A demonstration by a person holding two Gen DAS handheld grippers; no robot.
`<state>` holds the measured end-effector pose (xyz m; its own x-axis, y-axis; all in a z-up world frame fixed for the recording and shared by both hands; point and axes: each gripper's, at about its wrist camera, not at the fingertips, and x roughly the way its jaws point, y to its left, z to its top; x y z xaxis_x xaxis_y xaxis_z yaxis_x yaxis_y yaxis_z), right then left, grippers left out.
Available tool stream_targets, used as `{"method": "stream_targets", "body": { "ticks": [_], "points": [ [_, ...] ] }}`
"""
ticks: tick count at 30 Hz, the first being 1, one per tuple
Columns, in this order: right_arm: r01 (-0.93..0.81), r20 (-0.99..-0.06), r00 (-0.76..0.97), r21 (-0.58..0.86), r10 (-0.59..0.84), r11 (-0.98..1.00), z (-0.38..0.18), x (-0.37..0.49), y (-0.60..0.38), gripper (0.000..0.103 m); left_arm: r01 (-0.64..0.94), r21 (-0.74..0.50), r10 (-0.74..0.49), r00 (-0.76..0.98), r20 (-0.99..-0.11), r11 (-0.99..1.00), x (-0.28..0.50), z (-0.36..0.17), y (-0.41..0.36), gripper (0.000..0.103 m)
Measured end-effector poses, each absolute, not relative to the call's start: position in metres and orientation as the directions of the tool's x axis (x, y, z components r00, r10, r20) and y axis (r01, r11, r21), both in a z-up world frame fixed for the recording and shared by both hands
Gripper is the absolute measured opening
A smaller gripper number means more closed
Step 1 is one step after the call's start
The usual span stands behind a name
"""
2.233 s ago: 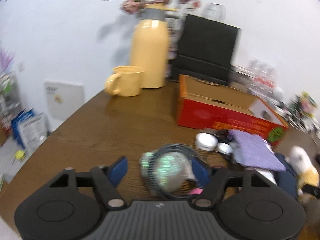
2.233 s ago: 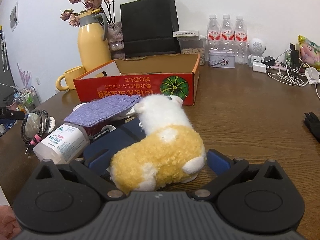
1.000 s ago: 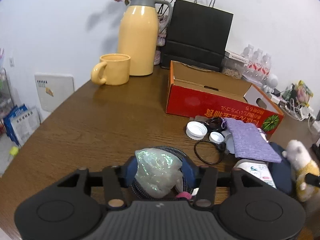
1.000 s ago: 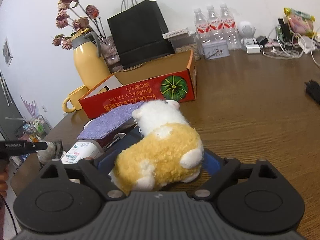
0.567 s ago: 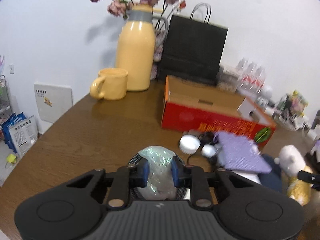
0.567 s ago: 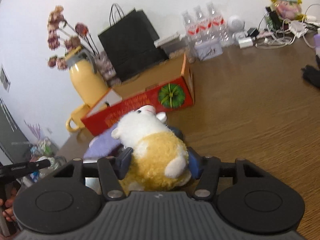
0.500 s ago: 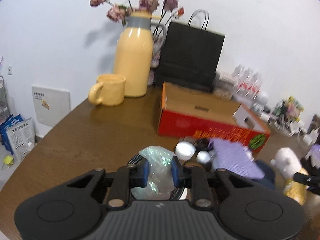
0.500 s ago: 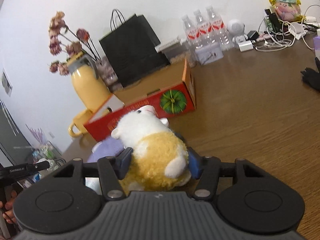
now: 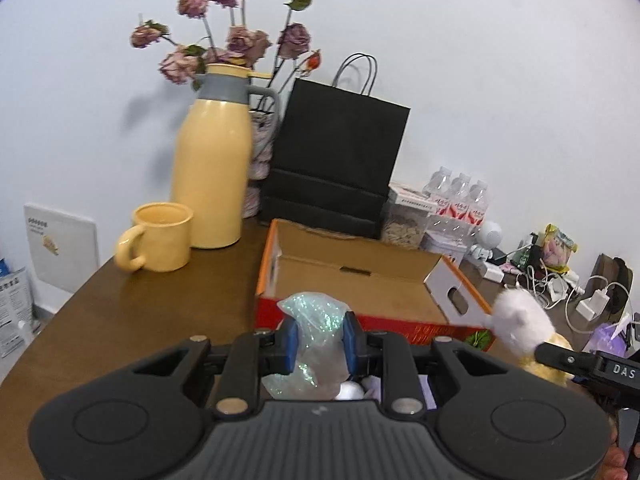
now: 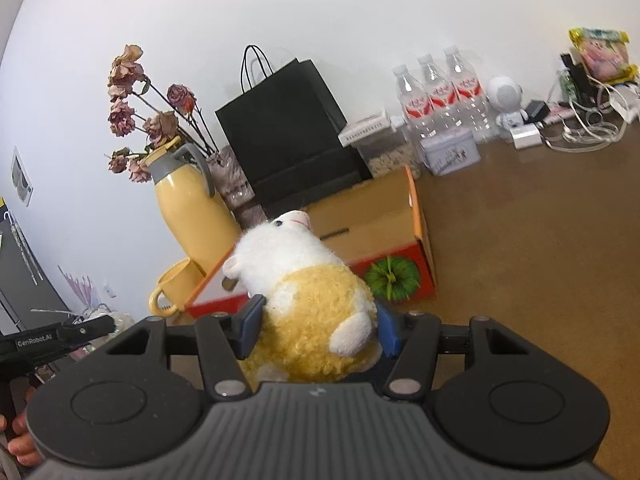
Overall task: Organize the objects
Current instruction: 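Carry both items into the cardboard box and open both tools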
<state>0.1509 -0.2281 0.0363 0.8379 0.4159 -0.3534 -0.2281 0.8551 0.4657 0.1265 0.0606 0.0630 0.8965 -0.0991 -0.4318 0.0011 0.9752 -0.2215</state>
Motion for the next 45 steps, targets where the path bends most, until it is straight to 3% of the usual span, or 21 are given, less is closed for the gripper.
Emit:
{"method": "stream_targets", "body": {
  "ticks": [15,33,36,37,39,40,41,45],
  "points": [
    [-0.198,-0.344,0.857,0.466,0.383,0.862,0.046,0.270,-0.202,0.057,-0.023,-0.159,-0.048,0.904,-0.425,0.987,0.249,0.060,0.025,0.022],
    [-0.255,-0.492,0.794,0.266,0.358,0.930,0.023,0.362,-0.206,0.058,-0.050,-0.042,0.019,0.843,-0.537,0.998,0.328,0.020,0.020,0.022],
    [-0.267,-0.520,0.774,0.248,0.360,0.931,0.018,0.366,-0.201,0.063,-0.046,-0.031,0.022,0.839,-0.544,0.998,0.330,0.018,0.018,0.034],
    [-0.273,-0.534,0.766,0.232,0.357,0.934,0.016,0.366,-0.198,0.068,-0.048,-0.019,0.030,0.835,-0.550,0.999,0.331,0.017,0.016,0.042],
    [-0.281,-0.546,0.767,0.187,0.338,0.941,0.015,0.364,-0.190,0.084,-0.052,0.005,0.046,0.829,-0.558,0.999,0.332,0.016,0.013,0.067],
    [-0.284,-0.544,0.773,0.165,0.327,0.944,0.015,0.362,-0.187,0.097,-0.056,0.008,0.051,0.828,-0.559,0.998,0.332,0.015,0.012,0.089],
    [-0.296,-0.536,0.778,0.148,0.328,0.944,0.016,0.359,-0.184,0.103,-0.064,0.010,0.059,0.828,-0.557,0.998,0.333,0.016,0.012,0.103],
    [-0.292,-0.522,0.797,0.108,0.305,0.950,0.020,0.353,-0.178,0.103,-0.093,0.013,0.086,0.839,-0.537,0.996,0.329,0.019,0.013,0.103]
  ]
}}
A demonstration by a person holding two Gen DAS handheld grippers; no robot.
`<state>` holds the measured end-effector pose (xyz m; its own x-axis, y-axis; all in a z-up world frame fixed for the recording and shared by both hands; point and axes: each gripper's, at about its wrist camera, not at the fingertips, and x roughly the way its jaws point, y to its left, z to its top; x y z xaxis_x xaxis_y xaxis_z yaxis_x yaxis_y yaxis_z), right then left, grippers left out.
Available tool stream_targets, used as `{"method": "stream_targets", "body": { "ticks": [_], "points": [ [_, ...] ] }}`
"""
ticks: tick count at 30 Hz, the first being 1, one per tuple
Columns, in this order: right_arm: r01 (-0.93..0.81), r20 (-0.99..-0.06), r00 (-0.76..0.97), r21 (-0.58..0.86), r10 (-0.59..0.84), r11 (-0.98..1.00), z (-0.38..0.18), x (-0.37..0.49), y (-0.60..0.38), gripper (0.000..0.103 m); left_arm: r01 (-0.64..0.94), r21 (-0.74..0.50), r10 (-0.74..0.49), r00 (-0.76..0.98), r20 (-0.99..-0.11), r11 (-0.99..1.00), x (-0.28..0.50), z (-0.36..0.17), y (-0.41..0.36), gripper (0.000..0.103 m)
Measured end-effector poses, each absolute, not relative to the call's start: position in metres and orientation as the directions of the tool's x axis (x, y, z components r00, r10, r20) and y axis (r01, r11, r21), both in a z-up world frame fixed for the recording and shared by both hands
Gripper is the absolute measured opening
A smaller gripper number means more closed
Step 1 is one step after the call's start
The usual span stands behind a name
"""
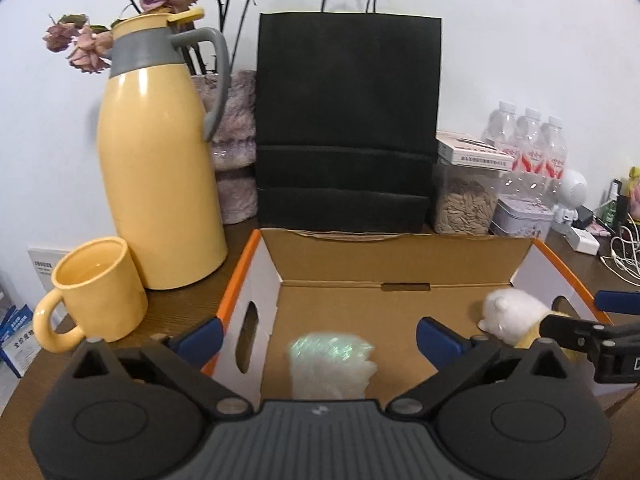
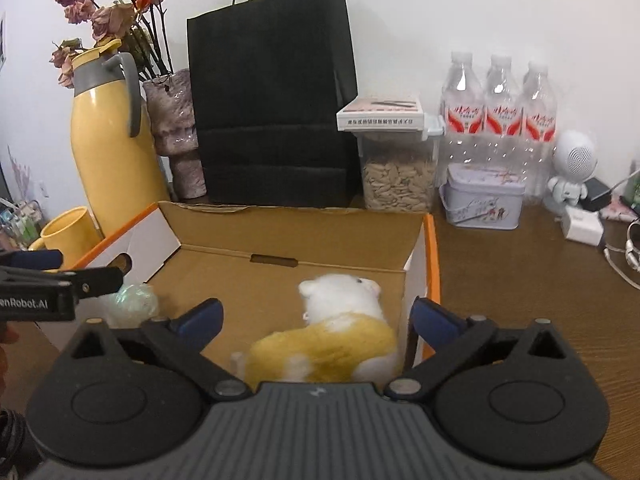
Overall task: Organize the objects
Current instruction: 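Carry both items into the cardboard box and open both tools, then move both tools back to the table items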
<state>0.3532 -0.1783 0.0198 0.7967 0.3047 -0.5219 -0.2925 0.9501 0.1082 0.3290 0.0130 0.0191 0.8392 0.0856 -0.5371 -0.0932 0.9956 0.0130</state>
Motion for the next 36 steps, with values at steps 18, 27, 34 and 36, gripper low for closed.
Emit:
{"method": "stream_targets", "body": {
  "ticks": [18,27,34,36],
  "points": [
    [-0.303,-0.465,0.826,0.108,0.318,0.947,0.037,0.331,-0.175,0.103,-0.084,-0.031,0.056,0.854,-0.516,0.996,0.314,0.029,0.013,0.103],
    [-0.314,-0.428,0.846,0.081,0.318,0.946,0.050,0.292,-0.172,0.103,-0.059,-0.033,0.036,0.879,-0.476,0.998,0.282,0.044,0.009,0.103],
    [-0.309,-0.418,0.856,0.058,0.305,0.949,0.055,0.257,-0.173,0.103,-0.044,-0.025,0.027,0.888,-0.459,0.999,0.246,0.054,0.008,0.103],
    [-0.309,-0.416,0.857,0.056,0.304,0.949,0.055,0.246,-0.174,0.103,-0.044,-0.013,0.033,0.890,-0.454,0.999,0.235,0.056,0.007,0.103]
  ]
}}
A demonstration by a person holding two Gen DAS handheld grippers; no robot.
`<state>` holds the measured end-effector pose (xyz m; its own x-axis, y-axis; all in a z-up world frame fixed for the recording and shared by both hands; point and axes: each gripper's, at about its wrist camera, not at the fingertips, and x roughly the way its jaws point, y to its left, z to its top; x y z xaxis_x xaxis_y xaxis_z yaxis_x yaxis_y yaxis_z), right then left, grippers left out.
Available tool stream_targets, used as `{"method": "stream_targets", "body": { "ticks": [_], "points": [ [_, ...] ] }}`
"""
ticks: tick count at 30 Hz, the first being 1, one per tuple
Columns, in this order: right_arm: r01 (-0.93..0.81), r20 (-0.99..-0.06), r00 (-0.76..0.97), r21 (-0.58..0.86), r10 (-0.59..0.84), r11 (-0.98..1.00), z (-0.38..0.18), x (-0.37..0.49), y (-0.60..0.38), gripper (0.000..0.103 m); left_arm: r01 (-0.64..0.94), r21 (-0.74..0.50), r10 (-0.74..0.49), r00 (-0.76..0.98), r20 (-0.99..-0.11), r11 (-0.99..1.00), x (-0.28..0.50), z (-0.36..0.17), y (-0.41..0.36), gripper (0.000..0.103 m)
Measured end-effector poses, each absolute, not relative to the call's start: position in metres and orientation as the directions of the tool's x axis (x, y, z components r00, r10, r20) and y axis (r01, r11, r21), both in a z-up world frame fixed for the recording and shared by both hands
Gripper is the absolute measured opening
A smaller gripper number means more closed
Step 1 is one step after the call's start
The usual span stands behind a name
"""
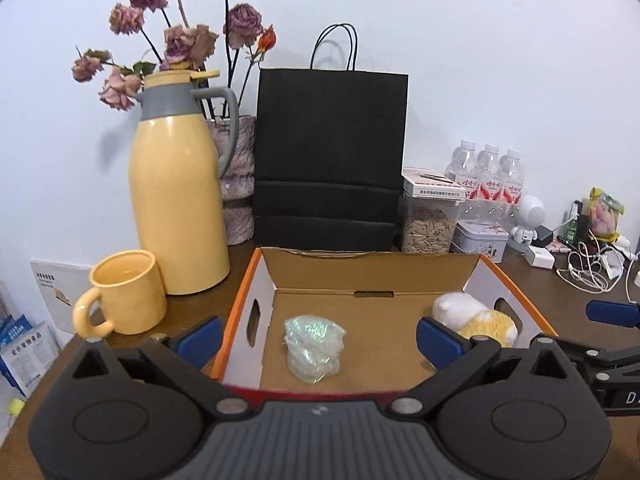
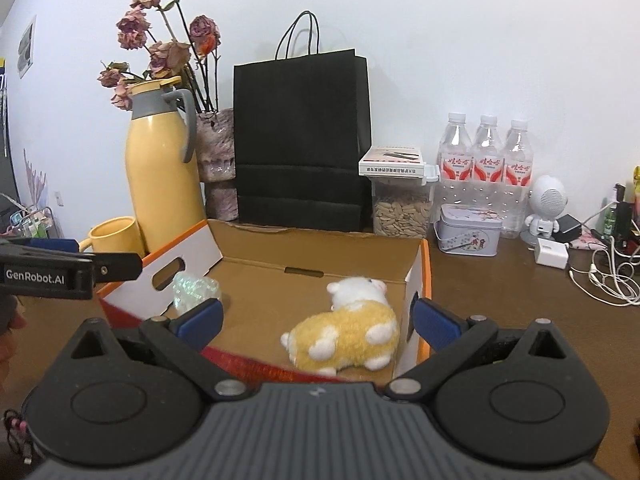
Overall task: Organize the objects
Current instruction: 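Move both tools back to the table items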
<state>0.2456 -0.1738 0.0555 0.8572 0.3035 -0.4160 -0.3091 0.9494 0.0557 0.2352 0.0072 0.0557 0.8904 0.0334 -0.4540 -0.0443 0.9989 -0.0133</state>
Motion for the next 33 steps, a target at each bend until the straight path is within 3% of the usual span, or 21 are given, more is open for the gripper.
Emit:
{"method": "stream_targets", "body": {
  "ticks": [19,33],
  "points": [
    [-0.273,-0.437,0.860,0.042,0.264,0.961,0.038,0.153,-0.199,0.103,-0.016,-0.020,0.004,0.874,-0.486,1.000,0.142,0.044,-0.005,0.103],
    [-0.271,-0.481,0.842,0.017,0.246,0.962,0.010,0.119,-0.219,0.103,0.024,-0.039,-0.043,0.765,-0.642,0.999,0.118,0.011,-0.032,0.103]
  ]
}}
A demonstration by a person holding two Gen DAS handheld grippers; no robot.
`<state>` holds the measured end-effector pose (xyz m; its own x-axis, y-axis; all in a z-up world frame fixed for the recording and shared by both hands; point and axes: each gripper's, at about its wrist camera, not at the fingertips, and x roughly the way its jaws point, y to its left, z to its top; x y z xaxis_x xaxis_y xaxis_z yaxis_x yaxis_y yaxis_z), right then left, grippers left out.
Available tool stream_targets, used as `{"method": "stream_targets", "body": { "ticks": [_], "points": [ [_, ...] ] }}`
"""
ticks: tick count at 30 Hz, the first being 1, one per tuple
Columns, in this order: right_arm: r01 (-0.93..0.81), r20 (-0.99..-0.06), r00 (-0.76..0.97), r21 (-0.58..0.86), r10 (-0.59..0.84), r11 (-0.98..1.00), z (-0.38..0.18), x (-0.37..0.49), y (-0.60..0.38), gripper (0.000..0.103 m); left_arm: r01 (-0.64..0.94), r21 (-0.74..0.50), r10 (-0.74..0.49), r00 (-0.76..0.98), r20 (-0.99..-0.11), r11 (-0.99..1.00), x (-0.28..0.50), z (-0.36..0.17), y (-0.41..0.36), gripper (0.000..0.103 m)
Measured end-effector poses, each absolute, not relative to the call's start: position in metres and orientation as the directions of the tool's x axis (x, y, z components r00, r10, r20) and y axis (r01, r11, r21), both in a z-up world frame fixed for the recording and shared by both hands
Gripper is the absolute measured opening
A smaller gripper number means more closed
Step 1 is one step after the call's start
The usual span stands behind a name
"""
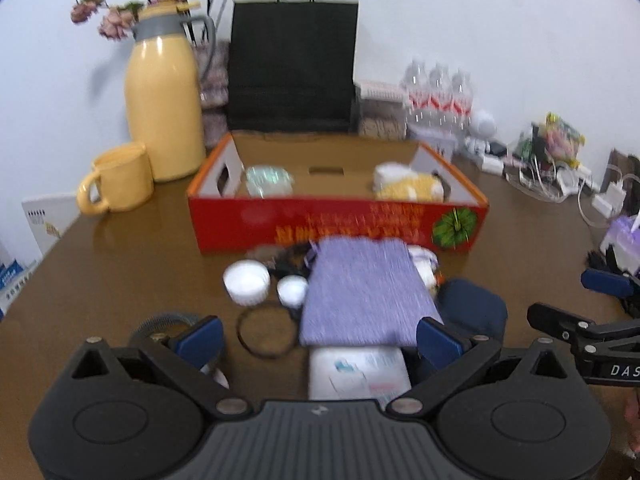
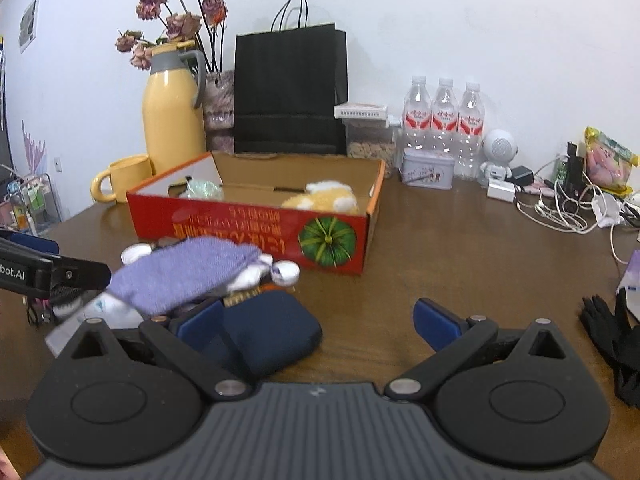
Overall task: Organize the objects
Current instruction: 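Move both tools back to the table items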
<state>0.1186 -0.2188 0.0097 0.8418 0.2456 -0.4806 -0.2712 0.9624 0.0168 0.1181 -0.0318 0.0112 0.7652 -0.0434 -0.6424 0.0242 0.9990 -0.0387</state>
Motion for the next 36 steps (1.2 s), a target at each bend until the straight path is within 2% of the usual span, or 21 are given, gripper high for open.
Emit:
{"method": "stream_targets", "body": {
  "ticks": [4,10,16,33,34,35,36],
  "points": [
    [-0.269,-0.493,0.835,0.026,0.247,0.963,0.000,0.114,-0.226,0.103,0.037,-0.012,-0.036,0.730,-0.682,0.999,0.116,-0.001,-0.045,0.103],
    [-0.259,-0.505,0.826,0.054,0.250,0.964,-0.013,0.110,-0.235,0.103,-0.010,0.050,0.043,0.686,-0.726,0.999,0.121,-0.021,-0.054,0.103],
    [-0.254,-0.506,0.827,0.055,0.246,0.966,-0.019,0.103,-0.239,0.103,-0.061,0.043,0.072,0.656,-0.752,0.997,0.127,-0.039,-0.050,0.103],
    [-0.240,-0.541,0.806,0.072,0.240,0.968,-0.026,0.103,-0.229,0.103,-0.019,0.015,0.024,0.653,-0.757,1.000,0.133,-0.044,-0.043,0.103],
    [-0.240,-0.544,0.804,0.072,0.240,0.968,-0.026,0.103,-0.228,0.103,-0.019,0.018,0.026,0.660,-0.751,1.000,0.131,-0.044,-0.044,0.098],
    [-0.241,-0.548,0.801,0.071,0.239,0.968,-0.027,0.103,-0.226,0.103,-0.016,0.016,0.022,0.673,-0.739,1.000,0.128,-0.043,-0.044,0.085],
    [-0.239,-0.553,0.799,0.069,0.237,0.968,-0.027,0.103,-0.224,0.103,-0.013,0.017,0.021,0.687,-0.726,1.000,0.124,-0.042,-0.044,0.078]
  ]
}}
